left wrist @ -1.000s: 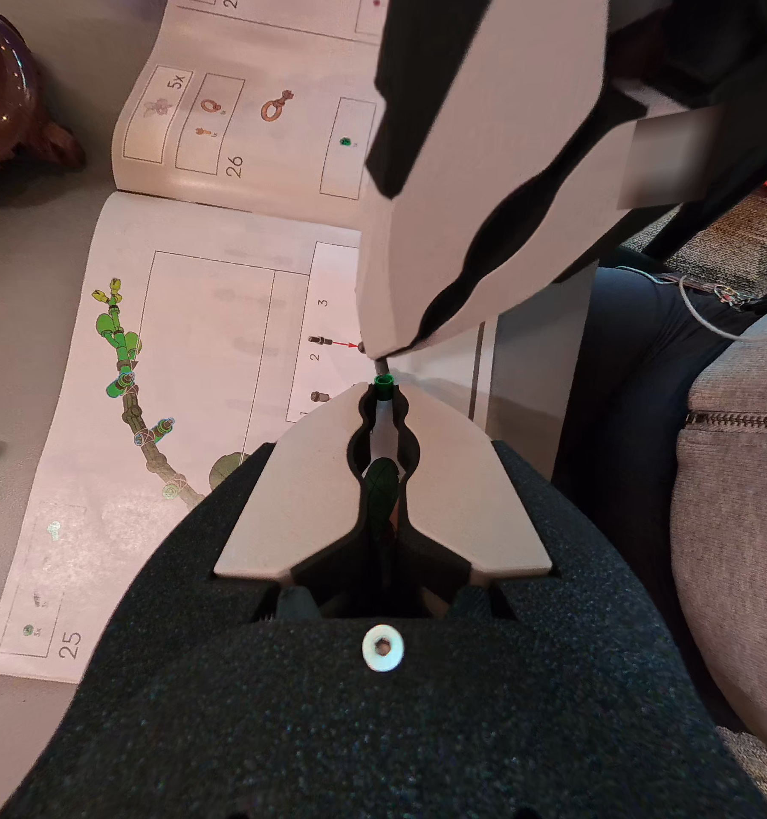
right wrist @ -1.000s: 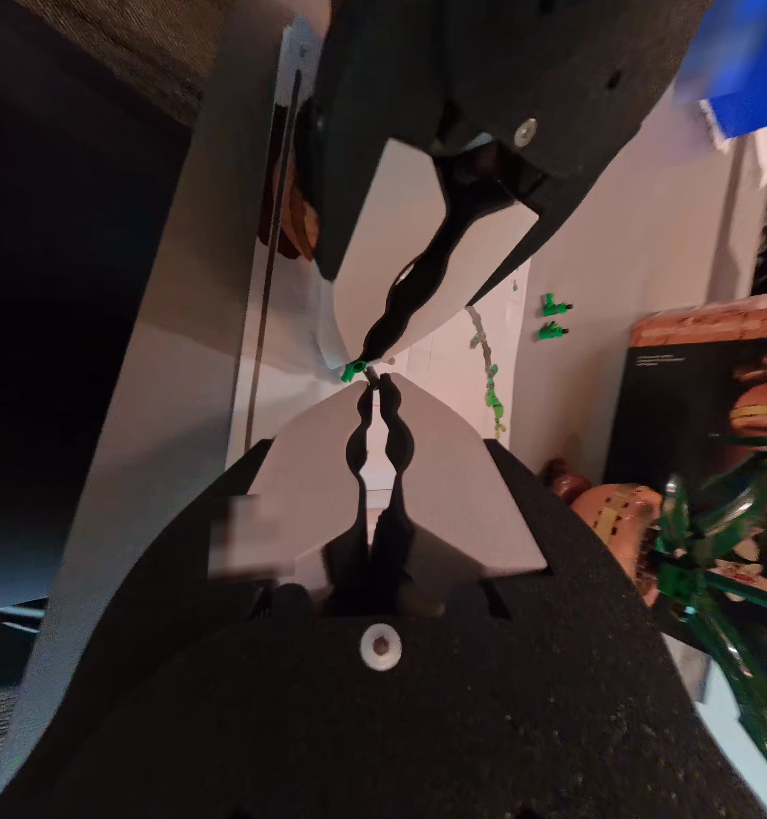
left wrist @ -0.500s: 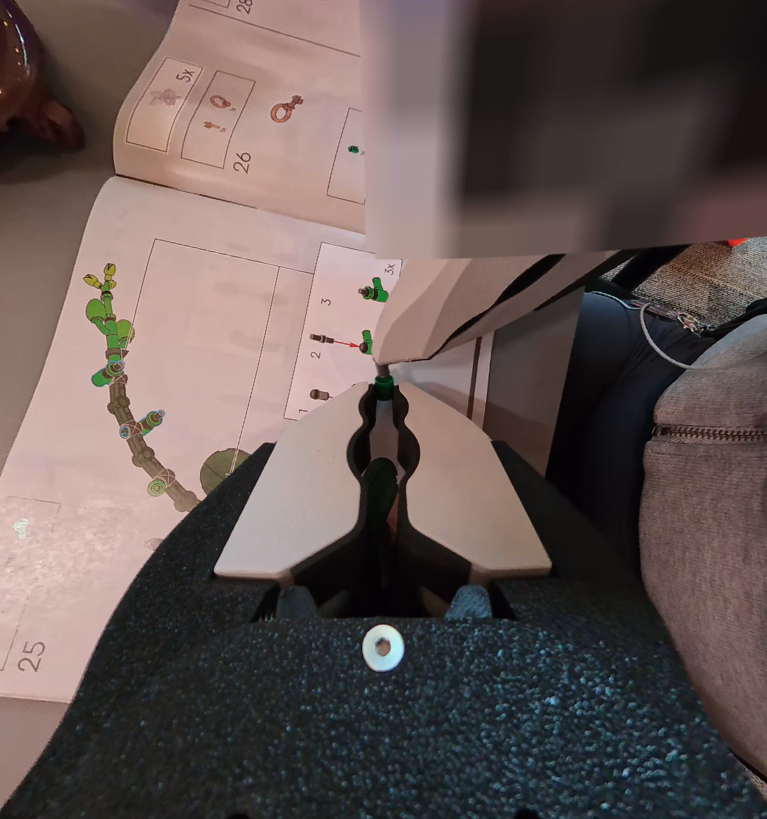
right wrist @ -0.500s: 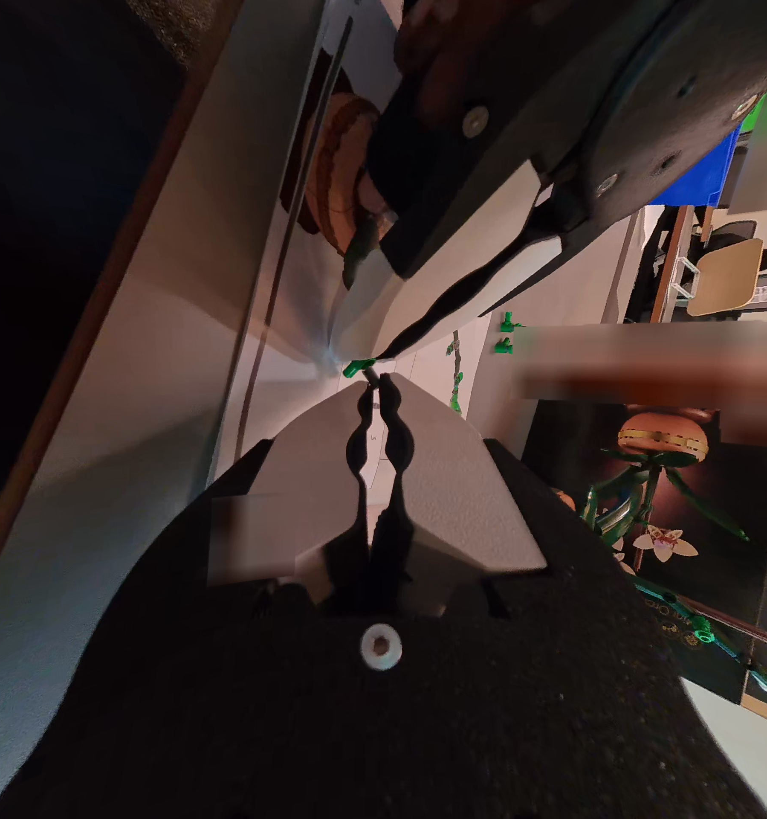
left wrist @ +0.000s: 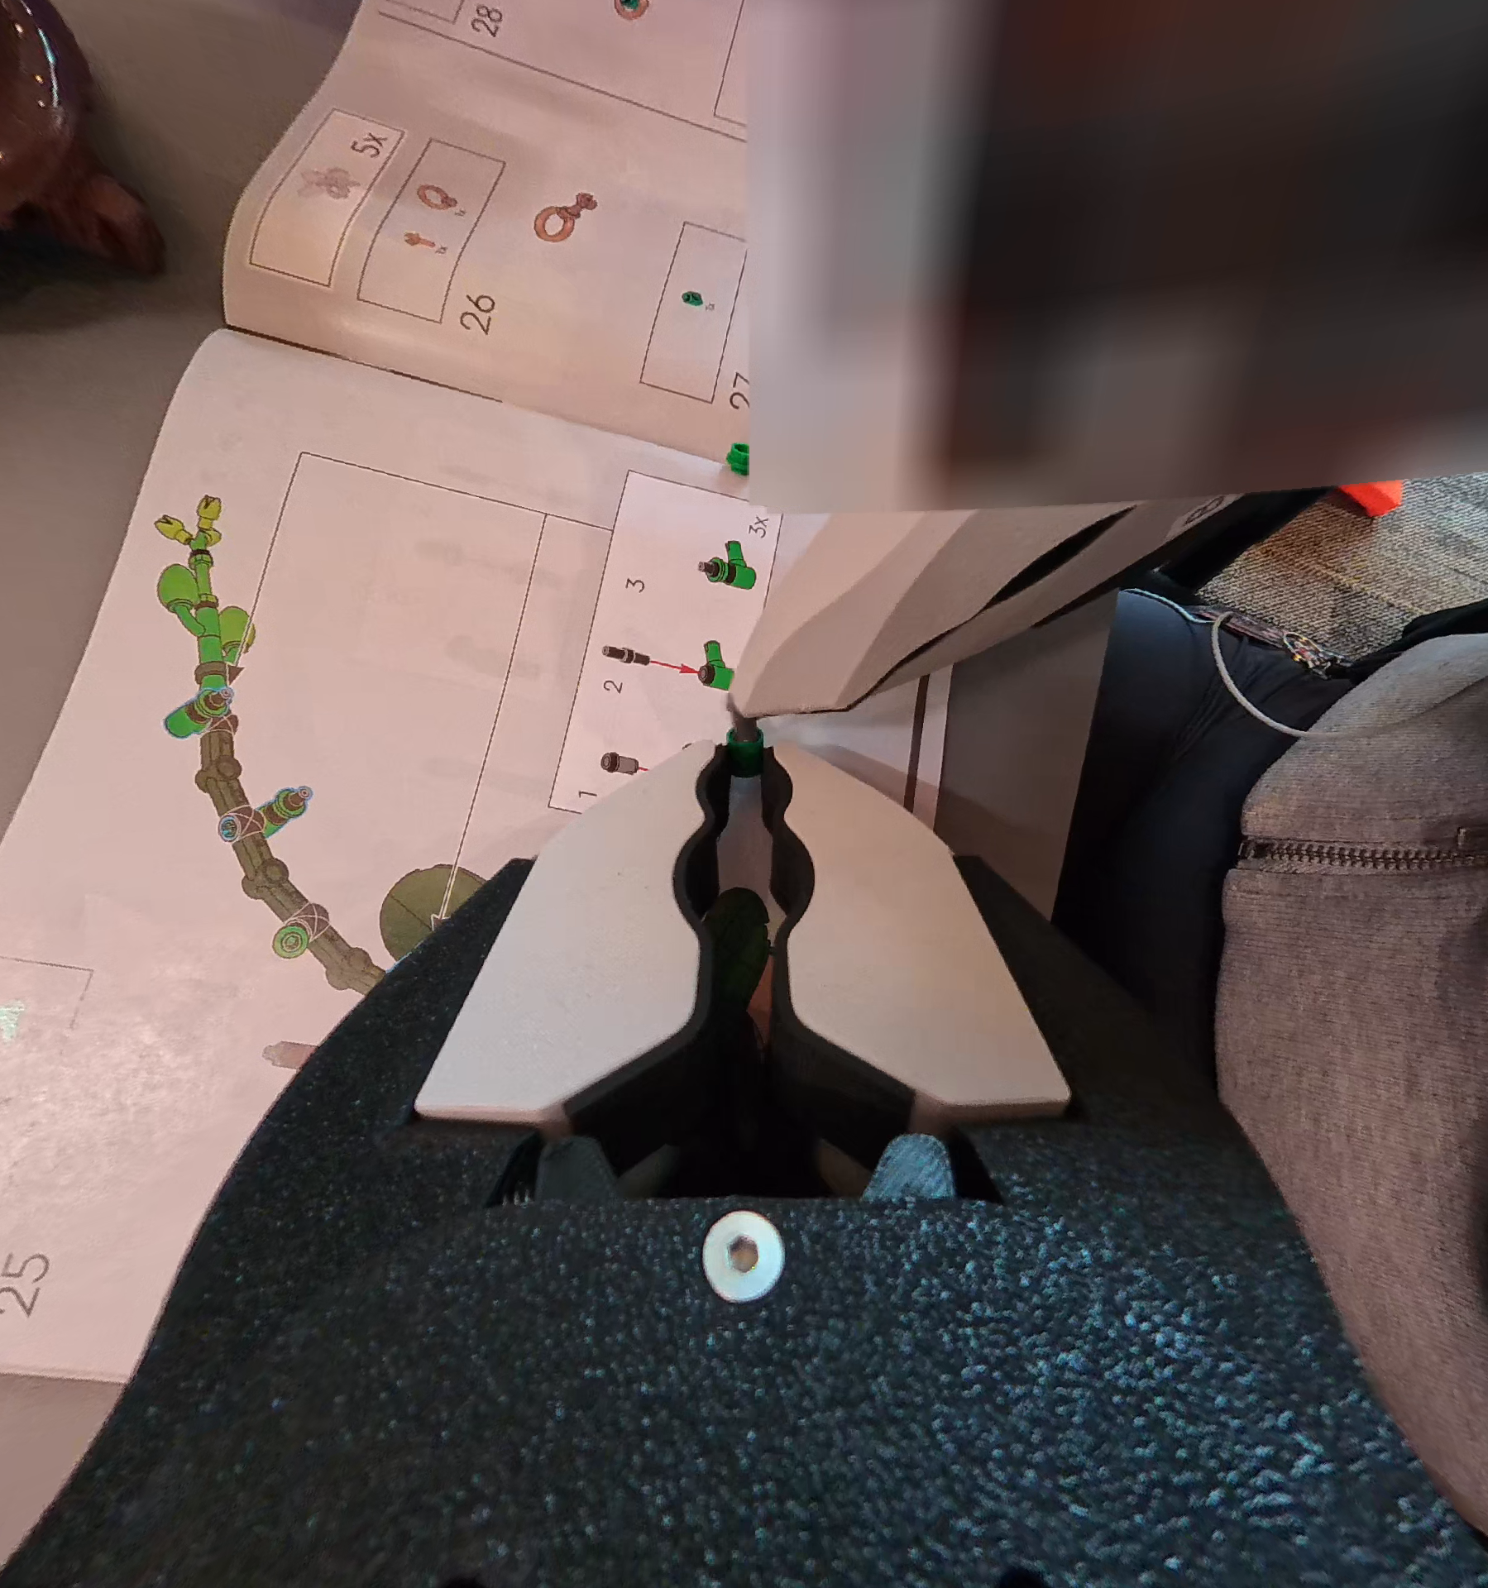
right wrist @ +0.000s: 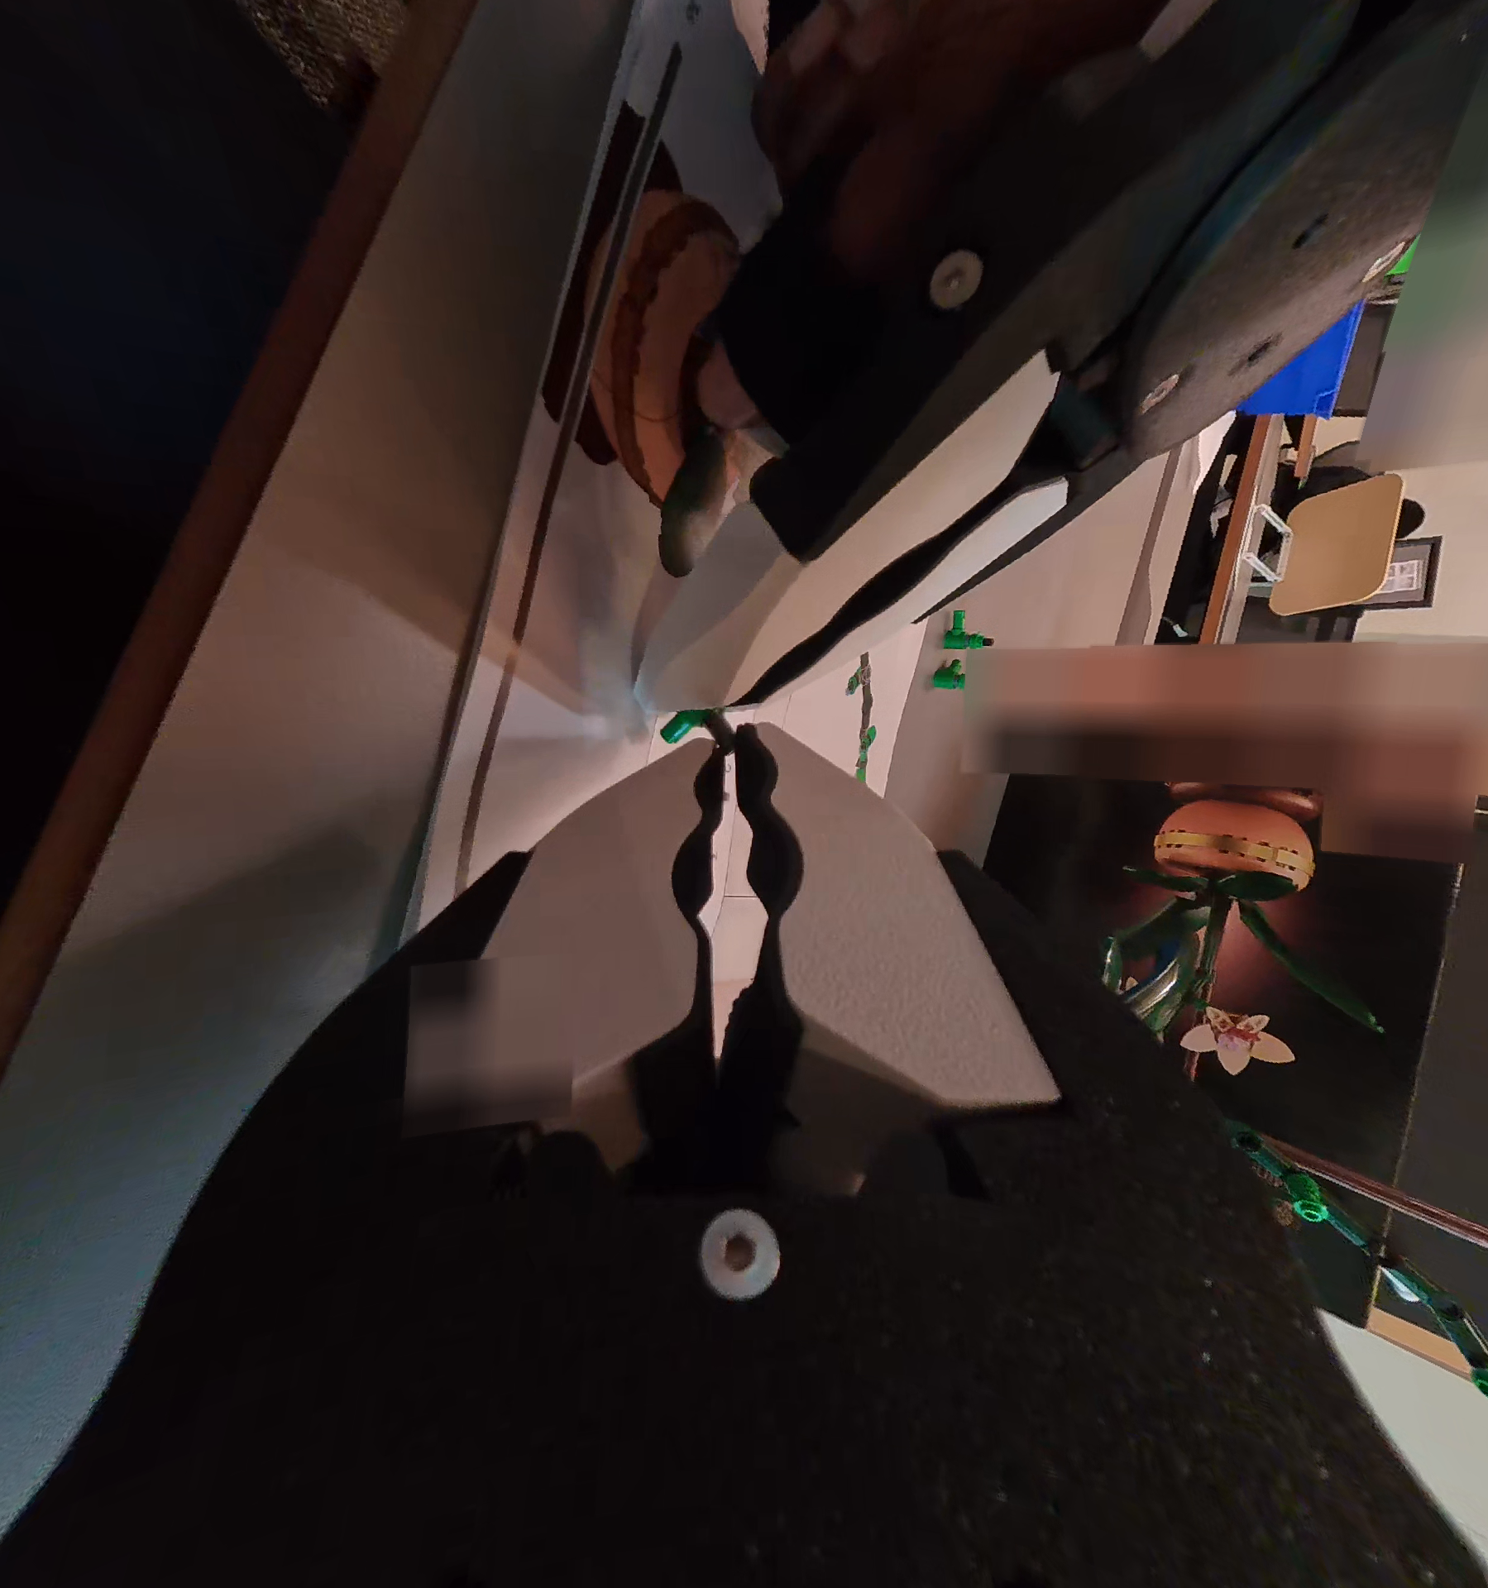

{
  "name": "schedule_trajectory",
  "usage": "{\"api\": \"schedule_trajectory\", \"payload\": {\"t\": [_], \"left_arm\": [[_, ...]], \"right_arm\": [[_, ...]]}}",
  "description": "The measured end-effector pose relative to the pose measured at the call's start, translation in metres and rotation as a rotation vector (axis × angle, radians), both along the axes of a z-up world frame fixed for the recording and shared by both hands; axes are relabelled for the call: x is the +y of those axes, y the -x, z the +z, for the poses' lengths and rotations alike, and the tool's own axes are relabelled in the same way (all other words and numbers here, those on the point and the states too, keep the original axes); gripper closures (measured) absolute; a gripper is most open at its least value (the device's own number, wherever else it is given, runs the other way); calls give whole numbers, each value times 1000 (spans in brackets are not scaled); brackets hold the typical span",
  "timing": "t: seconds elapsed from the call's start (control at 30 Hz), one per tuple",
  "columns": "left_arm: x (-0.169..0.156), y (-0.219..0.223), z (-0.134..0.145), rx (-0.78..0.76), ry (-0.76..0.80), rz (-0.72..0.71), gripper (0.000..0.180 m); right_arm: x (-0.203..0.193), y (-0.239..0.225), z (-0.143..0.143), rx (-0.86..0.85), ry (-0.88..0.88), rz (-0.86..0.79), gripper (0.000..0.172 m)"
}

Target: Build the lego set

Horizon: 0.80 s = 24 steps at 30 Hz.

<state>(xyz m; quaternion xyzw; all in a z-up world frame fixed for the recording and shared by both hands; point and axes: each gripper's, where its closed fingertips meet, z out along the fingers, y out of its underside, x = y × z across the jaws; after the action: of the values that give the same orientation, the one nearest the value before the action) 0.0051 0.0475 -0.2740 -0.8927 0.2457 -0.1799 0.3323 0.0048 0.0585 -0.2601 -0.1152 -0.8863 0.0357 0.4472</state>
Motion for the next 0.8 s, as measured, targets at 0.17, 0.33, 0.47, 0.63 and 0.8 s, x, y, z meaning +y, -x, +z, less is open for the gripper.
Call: {"api": "schedule_trajectory", "payload": {"t": [0.17,0.33,0.47,0.63,0.8], "left_arm": [[0,0,0,-7,0,1,174],[0,0,0,-15,2,6,174],[0,3,0,-18,1,16,174],[-2,5,0,-15,-3,18,174],[-3,5,0,-7,-7,7,174]], "right_arm": [[-2,0,0,6,9,4,172],[24,1,-5,-77,191,-137,172],[51,9,-8,-248,673,-362,145],[60,8,-9,-371,766,-270,157],[55,11,-15,-484,851,-137,150]]}}
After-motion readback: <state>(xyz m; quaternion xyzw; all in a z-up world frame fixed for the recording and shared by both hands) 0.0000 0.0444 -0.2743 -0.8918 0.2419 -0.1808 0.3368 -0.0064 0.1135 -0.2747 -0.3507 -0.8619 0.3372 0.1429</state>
